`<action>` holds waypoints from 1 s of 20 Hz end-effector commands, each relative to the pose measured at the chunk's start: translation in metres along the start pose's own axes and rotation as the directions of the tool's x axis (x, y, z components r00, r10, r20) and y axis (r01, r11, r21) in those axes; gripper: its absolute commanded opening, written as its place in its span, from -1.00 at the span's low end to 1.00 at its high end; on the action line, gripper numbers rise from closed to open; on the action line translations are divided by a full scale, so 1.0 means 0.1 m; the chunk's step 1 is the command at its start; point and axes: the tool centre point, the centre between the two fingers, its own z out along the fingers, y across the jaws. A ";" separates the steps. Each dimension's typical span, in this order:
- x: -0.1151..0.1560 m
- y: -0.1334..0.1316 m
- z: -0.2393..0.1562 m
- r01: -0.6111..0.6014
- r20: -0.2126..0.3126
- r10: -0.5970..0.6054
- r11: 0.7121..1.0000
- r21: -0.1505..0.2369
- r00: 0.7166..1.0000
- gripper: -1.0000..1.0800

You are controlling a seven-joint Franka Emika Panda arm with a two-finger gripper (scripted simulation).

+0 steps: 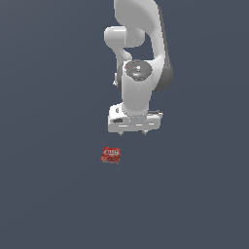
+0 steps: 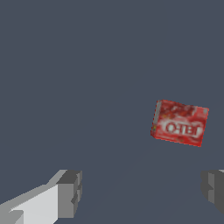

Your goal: Pick up the object and move it to a goal position.

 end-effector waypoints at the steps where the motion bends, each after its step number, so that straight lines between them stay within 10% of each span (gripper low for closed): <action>1: 0.00 0.00 0.00 0.000 0.000 0.000 1.000 0.000 1.000 0.92; 20: 0.07 -0.27 -0.13 0.045 -0.030 -0.045 0.999 0.015 0.999 0.92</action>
